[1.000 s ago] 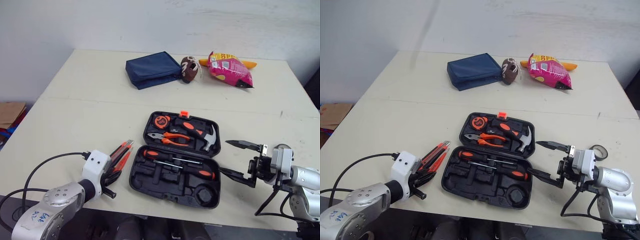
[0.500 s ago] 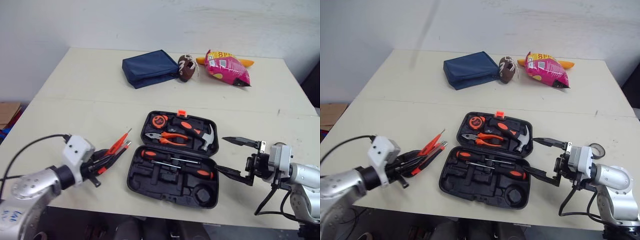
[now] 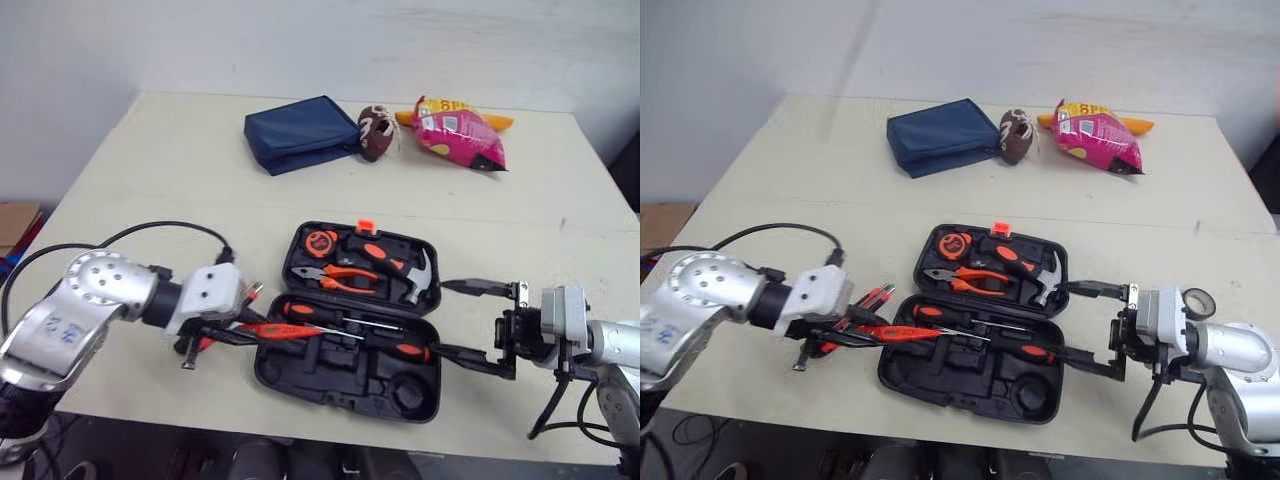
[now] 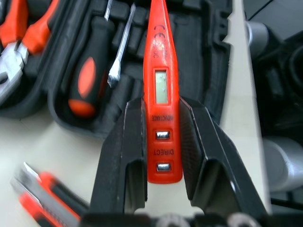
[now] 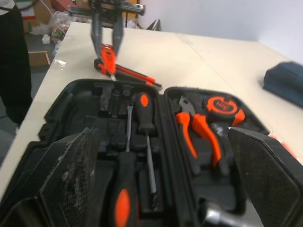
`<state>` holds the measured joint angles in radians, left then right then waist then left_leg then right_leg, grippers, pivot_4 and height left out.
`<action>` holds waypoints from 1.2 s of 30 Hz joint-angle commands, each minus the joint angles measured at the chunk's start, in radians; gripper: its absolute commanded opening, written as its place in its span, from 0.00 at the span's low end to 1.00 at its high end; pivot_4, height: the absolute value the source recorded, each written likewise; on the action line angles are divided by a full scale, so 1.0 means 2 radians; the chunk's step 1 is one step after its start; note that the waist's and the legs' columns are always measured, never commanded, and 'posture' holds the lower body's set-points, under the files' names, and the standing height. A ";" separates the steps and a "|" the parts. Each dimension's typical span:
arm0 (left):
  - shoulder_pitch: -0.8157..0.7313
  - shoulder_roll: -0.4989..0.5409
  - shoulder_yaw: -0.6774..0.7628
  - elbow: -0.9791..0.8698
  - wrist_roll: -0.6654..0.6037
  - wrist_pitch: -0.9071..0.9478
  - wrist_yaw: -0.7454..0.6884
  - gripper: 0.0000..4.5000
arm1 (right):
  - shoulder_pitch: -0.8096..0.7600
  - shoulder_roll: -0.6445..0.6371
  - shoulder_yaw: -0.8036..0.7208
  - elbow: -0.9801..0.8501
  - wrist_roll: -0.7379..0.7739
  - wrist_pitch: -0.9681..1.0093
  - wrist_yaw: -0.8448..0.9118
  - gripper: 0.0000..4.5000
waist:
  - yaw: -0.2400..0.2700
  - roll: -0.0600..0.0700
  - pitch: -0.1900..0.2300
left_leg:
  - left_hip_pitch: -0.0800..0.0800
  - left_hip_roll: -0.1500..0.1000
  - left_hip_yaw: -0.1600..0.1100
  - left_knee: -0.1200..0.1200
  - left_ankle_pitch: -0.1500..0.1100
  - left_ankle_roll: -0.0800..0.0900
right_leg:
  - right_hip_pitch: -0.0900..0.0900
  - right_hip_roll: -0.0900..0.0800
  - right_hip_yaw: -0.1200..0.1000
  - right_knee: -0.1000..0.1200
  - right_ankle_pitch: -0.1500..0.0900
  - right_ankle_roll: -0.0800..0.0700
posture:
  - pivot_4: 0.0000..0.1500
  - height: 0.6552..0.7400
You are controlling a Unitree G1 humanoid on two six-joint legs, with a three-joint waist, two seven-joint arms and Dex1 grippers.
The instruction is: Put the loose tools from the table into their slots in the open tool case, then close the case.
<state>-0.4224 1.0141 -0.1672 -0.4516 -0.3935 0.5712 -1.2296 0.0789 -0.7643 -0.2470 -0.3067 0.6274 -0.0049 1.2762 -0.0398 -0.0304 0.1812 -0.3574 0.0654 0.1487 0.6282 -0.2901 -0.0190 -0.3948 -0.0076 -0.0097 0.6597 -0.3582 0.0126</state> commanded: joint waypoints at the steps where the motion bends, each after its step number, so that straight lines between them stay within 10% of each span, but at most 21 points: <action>1: -0.028 0.000 -0.048 -0.002 0.033 0.017 -0.009 0.06 | 0.020 0.003 -0.026 -0.021 0.010 -0.002 -0.012 1.00 | -0.001 0.000 0.000 | 0.000 0.000 0.000 0.000 0.000 0.000 | 0.000 0.000 0.000 0.000 0.000 0.000 | 1.00 1.00; 36: -0.155 -0.057 -0.228 0.019 0.196 0.085 -0.031 0.06 | 0.075 0.053 -0.027 0.123 -0.016 -0.160 0.068 1.00 | 0.003 -0.001 0.001 | 0.003 0.000 0.000 0.003 0.001 -0.001 | 0.001 0.000 0.001 0.005 -0.001 0.000 | 1.00 1.00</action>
<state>-0.7411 0.8790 -0.5979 -0.4154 -0.0302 0.7393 -1.2700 0.2231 -0.6620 -0.2874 -0.0540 0.5881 -0.3004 1.3978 -0.0334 -0.0328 0.1829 -0.3517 0.0651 0.1489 0.6335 -0.2881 -0.0221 -0.3925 -0.0071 -0.0074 0.6709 -0.3610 0.0121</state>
